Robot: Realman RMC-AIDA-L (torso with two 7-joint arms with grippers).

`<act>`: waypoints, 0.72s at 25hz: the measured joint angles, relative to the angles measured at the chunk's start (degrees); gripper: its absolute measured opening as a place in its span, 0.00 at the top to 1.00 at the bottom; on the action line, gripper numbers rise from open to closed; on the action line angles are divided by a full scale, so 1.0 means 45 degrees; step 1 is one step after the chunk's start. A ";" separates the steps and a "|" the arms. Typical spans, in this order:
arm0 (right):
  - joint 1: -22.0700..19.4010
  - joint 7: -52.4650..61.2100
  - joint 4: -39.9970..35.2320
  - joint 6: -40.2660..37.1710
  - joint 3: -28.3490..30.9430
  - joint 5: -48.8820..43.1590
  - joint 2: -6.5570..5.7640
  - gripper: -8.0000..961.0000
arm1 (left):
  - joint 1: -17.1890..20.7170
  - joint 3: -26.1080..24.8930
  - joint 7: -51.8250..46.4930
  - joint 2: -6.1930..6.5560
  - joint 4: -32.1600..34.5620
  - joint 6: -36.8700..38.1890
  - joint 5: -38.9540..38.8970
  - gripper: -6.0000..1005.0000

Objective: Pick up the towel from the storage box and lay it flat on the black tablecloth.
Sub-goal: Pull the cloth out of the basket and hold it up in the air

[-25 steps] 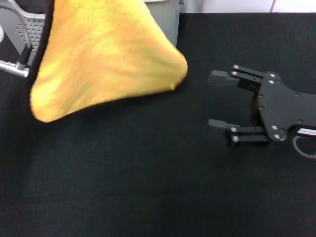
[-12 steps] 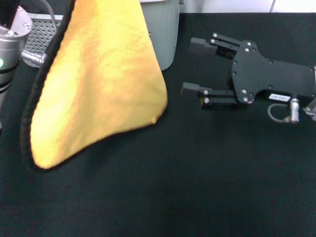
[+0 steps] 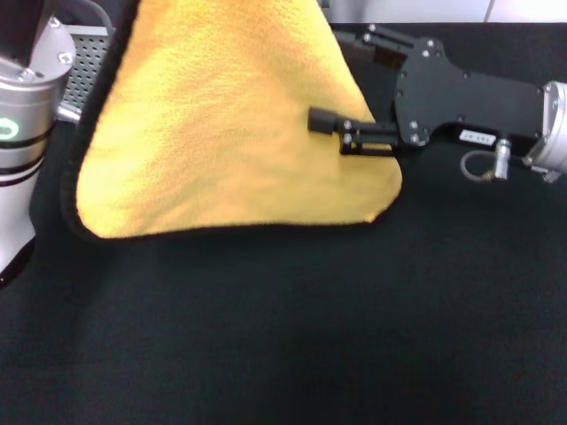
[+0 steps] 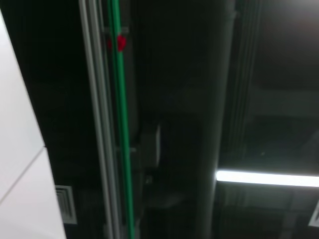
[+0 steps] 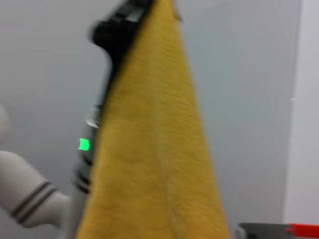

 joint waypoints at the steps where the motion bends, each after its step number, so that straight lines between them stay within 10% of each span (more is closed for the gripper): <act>1: 0.0018 -0.0086 -0.0003 -0.0227 -0.0039 0.0134 0.0001 0.11 | 0.0099 0.0252 -0.0001 0.0002 0.0186 0.0000 -0.0134 0.97; 18: 0.1422 -0.1754 0.0616 -0.3153 -0.0956 0.3594 0.0005 0.11 | 0.0599 0.1417 0.0512 -0.0008 0.0628 -0.0002 -0.0918 0.97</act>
